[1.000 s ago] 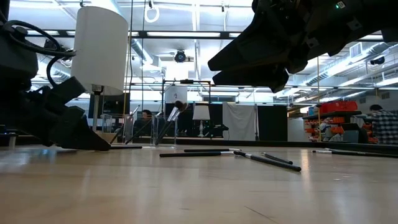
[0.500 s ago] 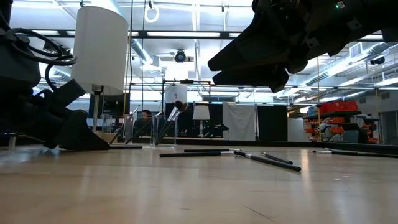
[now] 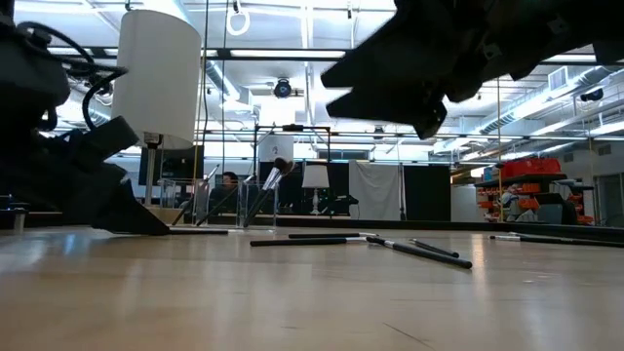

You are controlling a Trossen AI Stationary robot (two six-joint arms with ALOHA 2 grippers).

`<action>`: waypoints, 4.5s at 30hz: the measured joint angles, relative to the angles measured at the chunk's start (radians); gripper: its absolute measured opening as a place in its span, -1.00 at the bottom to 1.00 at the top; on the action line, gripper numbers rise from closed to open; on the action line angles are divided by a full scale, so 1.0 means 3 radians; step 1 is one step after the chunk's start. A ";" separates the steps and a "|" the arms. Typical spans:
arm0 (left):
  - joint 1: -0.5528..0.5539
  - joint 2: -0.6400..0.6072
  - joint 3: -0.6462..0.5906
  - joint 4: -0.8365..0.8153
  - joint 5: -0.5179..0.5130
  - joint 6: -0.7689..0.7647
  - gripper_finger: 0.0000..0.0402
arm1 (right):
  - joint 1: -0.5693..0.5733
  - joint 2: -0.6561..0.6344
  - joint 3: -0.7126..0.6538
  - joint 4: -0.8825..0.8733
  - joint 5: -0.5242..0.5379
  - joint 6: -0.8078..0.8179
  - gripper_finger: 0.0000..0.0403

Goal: Put items in baskets/containers
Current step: Put the liner brush into the transparent organizer

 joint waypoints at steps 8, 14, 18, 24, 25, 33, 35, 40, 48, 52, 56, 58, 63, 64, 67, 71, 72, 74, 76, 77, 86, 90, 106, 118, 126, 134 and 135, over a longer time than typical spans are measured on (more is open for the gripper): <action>-0.0011 -0.0107 0.0349 0.0055 0.0808 0.0493 -0.92 | -0.0110 0.0000 0.0001 0.0154 -0.0253 -0.0339 -0.08; -0.0009 -0.0109 0.0811 -0.0065 0.0985 0.1028 -0.92 | -0.0217 0.0000 0.0003 0.0086 -0.0271 -0.0520 -0.08; -0.0009 -0.0109 0.1091 -0.0388 0.0969 0.1160 -0.92 | -0.0275 0.0000 0.0005 -0.0042 -0.0327 -0.0539 -0.08; 0.0053 -0.0113 0.1564 -0.0945 0.1200 0.1248 -0.91 | -0.0346 0.0000 0.0005 -0.0158 -0.0374 -0.0604 -0.08; 0.0065 -0.0113 0.1645 -0.1045 0.1233 0.1293 -0.91 | -0.0362 0.0000 0.0005 -0.0158 -0.0375 -0.0644 -0.08; 0.0120 -0.0116 0.2196 -0.1762 0.1291 0.1432 -0.89 | -0.0452 0.0005 0.0005 -0.0156 -0.0659 -0.0710 -0.08; 0.0134 -0.0116 0.2286 -0.1875 0.1288 0.1467 -0.89 | -0.0449 0.0027 0.0006 -0.0147 -0.0667 -0.0736 -0.08; 0.0183 -0.0116 0.2419 -0.1919 0.1353 0.1567 -0.90 | -0.0450 0.0198 0.0043 -0.0158 -0.0689 -0.0639 -0.08; 0.0208 -0.0117 0.2439 -0.1953 0.1395 0.1593 -0.89 | -0.0438 0.0287 0.0065 0.0025 -0.0632 -0.0586 -0.32; 0.0208 -0.0117 0.2439 -0.1970 0.1490 0.1594 -0.89 | -0.0438 0.0287 0.0066 0.0053 -0.0631 -0.0586 -0.46; 0.0208 -0.0117 0.2439 -0.1991 0.1503 0.1593 -0.88 | -0.0438 0.0287 0.0066 0.0082 -0.0631 -0.0586 -0.59; 0.0209 -0.0117 0.2439 -0.1991 0.1503 0.1593 -0.88 | -0.0438 0.0287 0.0066 0.0105 -0.0633 -0.0586 -0.66; 0.0206 -0.0120 0.2440 -0.1990 0.1520 0.1598 -0.88 | -0.0438 0.0287 0.0065 0.0145 -0.0714 -0.0611 -0.90; 0.0205 -0.0121 0.2441 -0.1988 0.1523 0.1603 -0.88 | -0.0438 0.0287 0.0065 0.0152 -0.0730 -0.0618 -0.93; 0.0205 -0.0122 0.2443 -0.1986 0.1496 0.1616 -0.84 | -0.0430 0.0287 0.0065 0.0151 -0.0721 -0.0589 -0.94; 0.0208 -0.0133 0.2442 -0.1999 0.1498 0.1721 -0.62 | -0.0408 0.0287 0.0065 0.0161 -0.0642 -0.0498 -0.95; 0.0208 -0.0166 0.2440 -0.2028 0.1524 0.1747 -0.55 | -0.0394 0.0287 0.0064 0.0162 -0.0581 -0.0488 -0.96; 0.0209 -0.0272 0.2439 -0.2089 0.1561 0.1760 -0.37 | -0.0367 0.0287 0.0039 0.0171 -0.0420 -0.0401 -0.97; 0.0205 -0.0447 0.2440 -0.2307 0.1574 0.1753 -0.20 | -0.0346 0.0287 -0.0032 0.0195 -0.0281 -0.0289 -0.97; 0.0190 -0.0548 0.2440 -0.2434 0.1574 0.1736 -0.11 | -0.0332 0.0287 -0.0093 0.0265 -0.0198 -0.0214 -0.97; -0.0335 -0.1444 0.2322 -0.3446 0.0744 0.1224 0.25 | -0.0121 0.0287 -0.0884 0.1830 0.0169 -0.0085 -0.97; -0.0562 -0.1468 0.1948 -0.2804 0.0220 0.1322 0.25 | -0.0097 0.0287 -0.0932 0.2523 0.0182 -0.0483 -0.97; -0.0329 -0.0424 0.1177 0.2012 0.0973 0.3460 0.25 | -0.0106 0.0285 0.0074 0.2410 -0.0883 -0.1402 -0.96; -0.0316 -0.0309 0.1886 0.1792 0.1353 0.4140 0.25 | -0.0099 0.0285 0.0107 0.2403 -0.0985 -0.1405 -0.96; -0.0325 -0.0309 0.2007 0.1647 0.1551 0.4188 -0.09 | -0.0091 0.0285 0.0107 0.2383 -0.0995 -0.1409 -0.96; -0.0324 -0.0309 0.2010 0.1624 0.1541 0.4187 -0.66 | -0.0086 0.0285 0.0107 0.2368 -0.1012 -0.1408 -0.95; -0.0324 -0.0309 0.2010 0.1611 0.1539 0.4188 -0.73 | -0.0086 0.0285 0.0107 0.2362 -0.1020 -0.1407 -0.95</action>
